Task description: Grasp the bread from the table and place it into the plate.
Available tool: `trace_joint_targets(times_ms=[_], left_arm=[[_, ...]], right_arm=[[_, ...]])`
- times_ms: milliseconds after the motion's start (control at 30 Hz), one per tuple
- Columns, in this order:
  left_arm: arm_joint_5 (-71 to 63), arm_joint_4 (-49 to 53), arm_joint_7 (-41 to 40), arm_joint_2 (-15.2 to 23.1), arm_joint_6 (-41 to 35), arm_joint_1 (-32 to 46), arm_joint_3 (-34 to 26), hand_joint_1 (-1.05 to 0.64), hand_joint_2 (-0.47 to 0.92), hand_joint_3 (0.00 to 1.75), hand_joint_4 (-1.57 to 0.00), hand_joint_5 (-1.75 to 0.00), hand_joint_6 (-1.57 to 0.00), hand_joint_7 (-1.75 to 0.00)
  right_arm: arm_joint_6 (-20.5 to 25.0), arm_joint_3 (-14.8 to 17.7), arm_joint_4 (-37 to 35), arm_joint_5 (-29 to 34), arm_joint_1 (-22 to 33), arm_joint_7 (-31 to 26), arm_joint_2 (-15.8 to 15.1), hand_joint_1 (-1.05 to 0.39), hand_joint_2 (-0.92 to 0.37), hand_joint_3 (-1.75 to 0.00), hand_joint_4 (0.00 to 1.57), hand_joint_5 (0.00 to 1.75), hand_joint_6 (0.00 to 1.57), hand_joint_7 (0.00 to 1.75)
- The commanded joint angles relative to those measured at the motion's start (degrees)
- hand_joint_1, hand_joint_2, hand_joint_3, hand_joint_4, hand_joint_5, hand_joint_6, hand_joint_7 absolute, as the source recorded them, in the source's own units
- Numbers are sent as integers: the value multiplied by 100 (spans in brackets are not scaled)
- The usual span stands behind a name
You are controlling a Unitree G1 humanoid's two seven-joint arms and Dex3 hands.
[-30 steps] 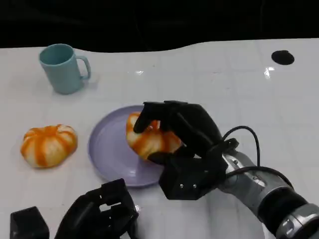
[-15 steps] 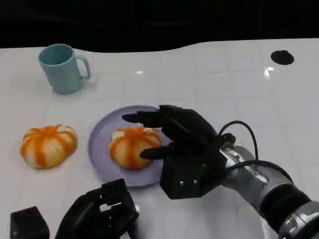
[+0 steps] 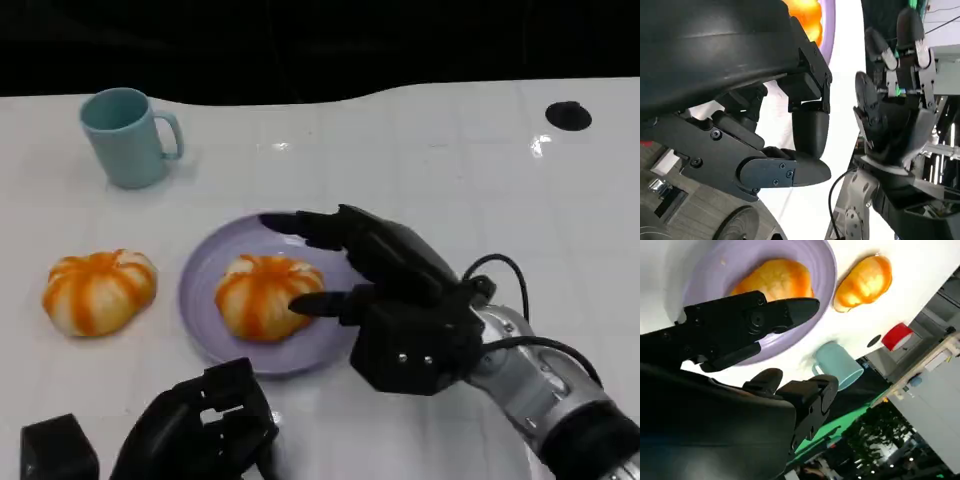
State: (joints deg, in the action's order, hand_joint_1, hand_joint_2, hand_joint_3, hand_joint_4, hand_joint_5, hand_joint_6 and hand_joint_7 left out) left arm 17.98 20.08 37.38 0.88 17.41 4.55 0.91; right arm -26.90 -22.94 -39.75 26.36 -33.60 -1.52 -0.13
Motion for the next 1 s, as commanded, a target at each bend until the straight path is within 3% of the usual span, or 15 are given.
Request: trace_joint_targets(times_ms=[33,333,767,1000], left_arm=[[-7,-8,-7,70,-28,35,-34,-60,72,56,-78,-175,-74,-145],[-23,21,-12,57,2,24,-28,-59,73,56,-78,-175,-74,-144],[-67,-35,-96,42,-67,18,8,-58,72,57,-78,-175,-74,-144],[-62,-39,-101,35,-86,11,17,-58,72,58,-78,-175,-74,-144]], right_arm=[[214,180,476,-279,311,253,-155,-48,-92,-17,21,75,46,5],[216,512,1306,-610,1065,387,-409,-47,-92,-13,32,81,56,9],[501,1050,2473,-1141,2188,782,-887,-49,-92,-14,35,85,63,11],[467,1297,2784,-1159,2708,790,-1156,-43,-92,-14,42,79,68,10]])
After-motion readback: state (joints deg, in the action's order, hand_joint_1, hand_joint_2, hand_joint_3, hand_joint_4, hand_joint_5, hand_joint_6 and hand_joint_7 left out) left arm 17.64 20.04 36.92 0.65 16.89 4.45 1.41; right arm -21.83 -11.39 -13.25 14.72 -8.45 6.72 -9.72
